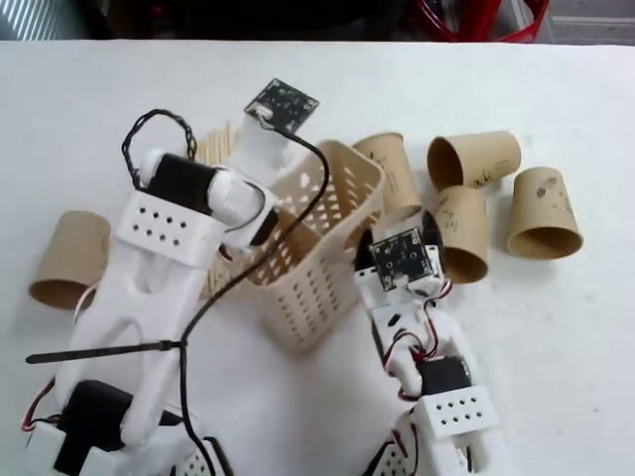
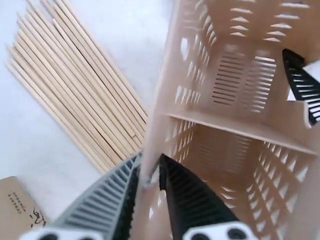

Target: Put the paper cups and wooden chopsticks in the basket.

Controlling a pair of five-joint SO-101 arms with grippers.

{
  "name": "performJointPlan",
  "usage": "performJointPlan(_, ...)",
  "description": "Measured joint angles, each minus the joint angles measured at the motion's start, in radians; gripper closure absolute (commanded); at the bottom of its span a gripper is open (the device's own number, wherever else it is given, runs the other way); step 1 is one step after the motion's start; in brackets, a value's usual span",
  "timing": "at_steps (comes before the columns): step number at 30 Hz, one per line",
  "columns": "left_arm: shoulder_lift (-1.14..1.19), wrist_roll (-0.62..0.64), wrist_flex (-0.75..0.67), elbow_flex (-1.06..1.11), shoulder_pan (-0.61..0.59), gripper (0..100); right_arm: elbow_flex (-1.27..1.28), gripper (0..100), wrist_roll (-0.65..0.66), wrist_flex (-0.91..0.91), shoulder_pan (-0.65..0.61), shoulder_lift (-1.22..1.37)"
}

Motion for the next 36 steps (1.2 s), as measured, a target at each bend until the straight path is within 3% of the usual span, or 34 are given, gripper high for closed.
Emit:
performJointPlan(7, 0.025, 0.058, 0.000, -0.018, -0.006, 98, -0.117, 69.0, 0.000, 0.204, 0.060, 0.014)
performJointPlan(13, 0.005, 0.058, 0.052, -0.023, 0.029, 98, -0.160, 69.0, 0.002, 0.265, 0.061, 0.017)
performJointPlan(16, -0.014, -0.008, 0.063, -0.018, 0.075, 96, -0.163, 68.9, 0.002, 0.272, 0.075, 0.018)
performJointPlan(21, -0.025, -0.149, 0.008, 0.028, 0.081, 84, -0.163, 68.7, 0.002, 0.279, 0.081, 0.018)
performJointPlan(25, -0.018, -0.241, -0.089, 0.140, 0.064, 88, -0.166, 68.8, 0.002, 0.305, 0.094, 0.017)
performJointPlan(29, -0.018, -0.347, -0.187, 0.222, 0.069, 99, -0.167, 69.0, 0.051, 0.315, 0.144, 0.017)
performJointPlan(31, -0.020, -0.353, -0.233, 0.252, 0.074, 98, -0.172, 69.2, 0.058, 0.315, 0.160, 0.017)
performJointPlan(36, -0.038, -0.236, -0.270, 0.279, 0.080, 98, -0.172, 85.9, 0.064, 0.315, 0.172, 0.017)
